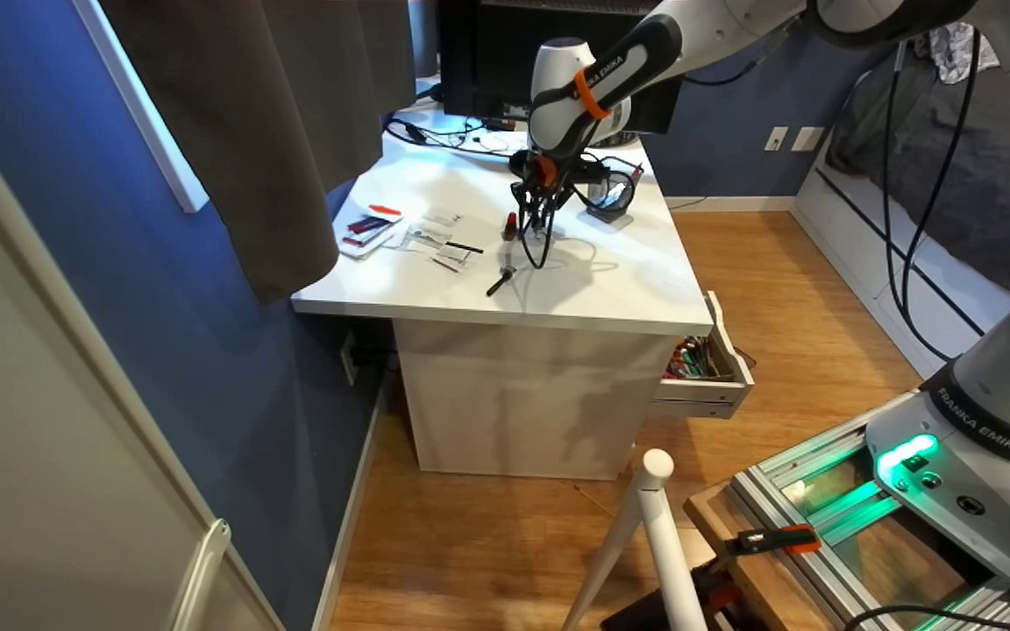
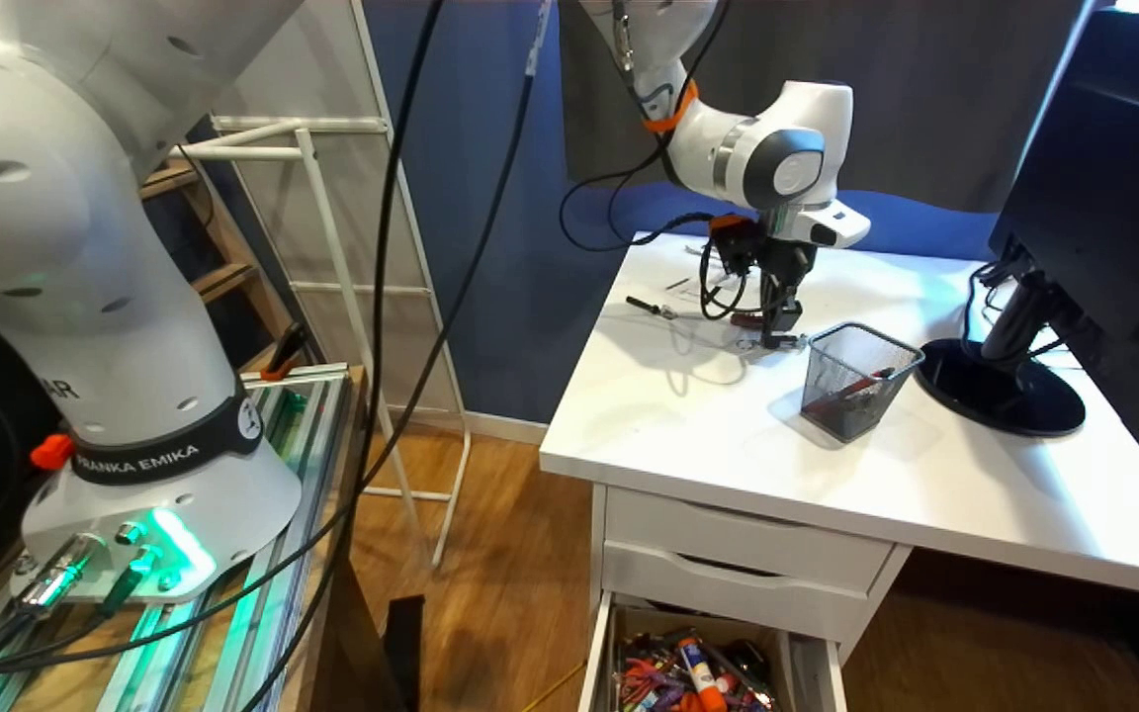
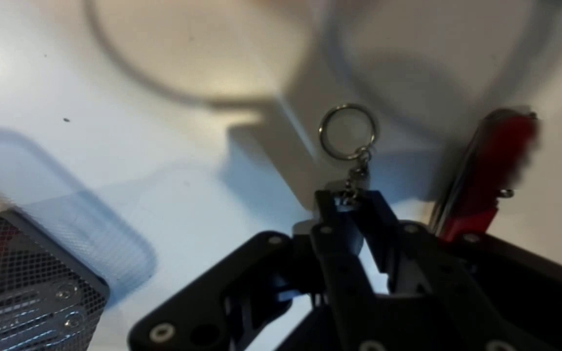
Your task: Put the black object in the stationary holder
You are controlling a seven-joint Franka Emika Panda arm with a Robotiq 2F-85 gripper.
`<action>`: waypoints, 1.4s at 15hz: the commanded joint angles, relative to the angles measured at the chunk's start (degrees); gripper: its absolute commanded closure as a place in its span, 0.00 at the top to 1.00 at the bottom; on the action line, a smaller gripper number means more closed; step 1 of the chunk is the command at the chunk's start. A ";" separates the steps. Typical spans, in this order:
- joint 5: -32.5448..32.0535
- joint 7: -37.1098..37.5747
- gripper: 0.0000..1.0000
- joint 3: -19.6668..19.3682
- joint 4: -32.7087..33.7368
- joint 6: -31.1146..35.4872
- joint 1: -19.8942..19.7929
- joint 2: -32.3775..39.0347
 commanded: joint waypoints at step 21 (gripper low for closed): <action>-16.71 37.58 0.05 -10.34 -24.64 4.41 -0.04 -28.74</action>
